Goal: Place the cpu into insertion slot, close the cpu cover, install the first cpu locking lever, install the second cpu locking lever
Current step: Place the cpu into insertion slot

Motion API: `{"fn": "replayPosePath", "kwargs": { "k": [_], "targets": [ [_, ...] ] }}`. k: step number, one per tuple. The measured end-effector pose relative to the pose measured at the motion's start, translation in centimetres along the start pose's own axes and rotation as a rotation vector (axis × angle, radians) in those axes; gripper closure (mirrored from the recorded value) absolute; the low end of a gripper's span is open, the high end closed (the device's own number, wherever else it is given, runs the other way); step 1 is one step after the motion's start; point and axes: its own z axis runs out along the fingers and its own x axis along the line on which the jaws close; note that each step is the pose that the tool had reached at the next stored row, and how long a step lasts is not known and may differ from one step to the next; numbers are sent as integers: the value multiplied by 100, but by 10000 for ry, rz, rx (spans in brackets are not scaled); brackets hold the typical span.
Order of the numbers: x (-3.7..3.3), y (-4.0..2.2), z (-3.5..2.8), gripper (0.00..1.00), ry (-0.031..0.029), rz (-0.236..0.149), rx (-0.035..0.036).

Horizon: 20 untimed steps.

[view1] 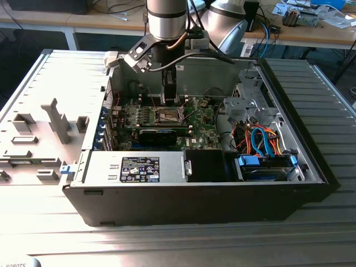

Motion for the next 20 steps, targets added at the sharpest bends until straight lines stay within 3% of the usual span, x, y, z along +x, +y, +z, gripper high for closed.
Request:
{"fn": "replayPosePath", "kwargs": {
  "k": [20],
  "targets": [
    [1,-6,98,46,0,0,0]
  ]
}}
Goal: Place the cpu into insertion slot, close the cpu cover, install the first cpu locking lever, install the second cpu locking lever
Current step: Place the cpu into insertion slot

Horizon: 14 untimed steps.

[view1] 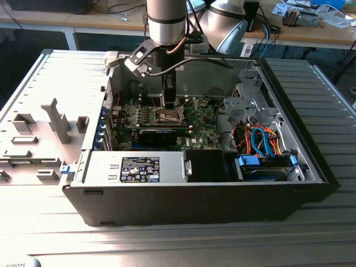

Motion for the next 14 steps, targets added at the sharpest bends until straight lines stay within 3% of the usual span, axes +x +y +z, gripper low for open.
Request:
{"fn": "replayPosePath", "kwargs": {
  "k": [14],
  "targets": [
    [1,-5,84,46,0,0,0]
  ]
}}
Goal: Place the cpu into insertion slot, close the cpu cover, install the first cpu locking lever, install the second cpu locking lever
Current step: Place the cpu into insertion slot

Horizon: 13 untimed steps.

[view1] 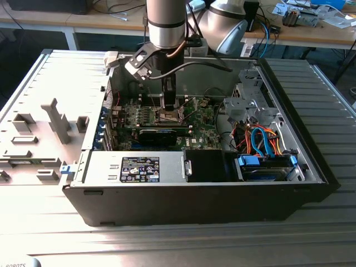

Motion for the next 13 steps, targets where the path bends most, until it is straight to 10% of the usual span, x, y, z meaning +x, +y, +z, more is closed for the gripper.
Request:
{"fn": "replayPosePath", "kwargs": {
  "k": [13],
  "targets": [
    [1,-6,94,46,1,0,0]
  ]
}}
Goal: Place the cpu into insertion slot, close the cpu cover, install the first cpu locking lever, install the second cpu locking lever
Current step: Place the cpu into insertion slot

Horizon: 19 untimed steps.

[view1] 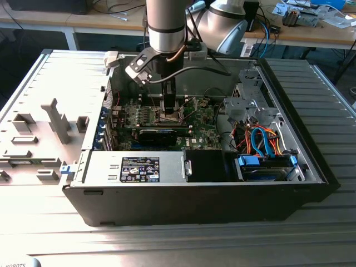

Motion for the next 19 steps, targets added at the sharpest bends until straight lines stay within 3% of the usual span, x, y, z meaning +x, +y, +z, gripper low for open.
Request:
{"fn": "replayPosePath", "kwargs": {
  "k": [19],
  "targets": [
    [1,-5,91,46,0,0,0]
  ]
}}
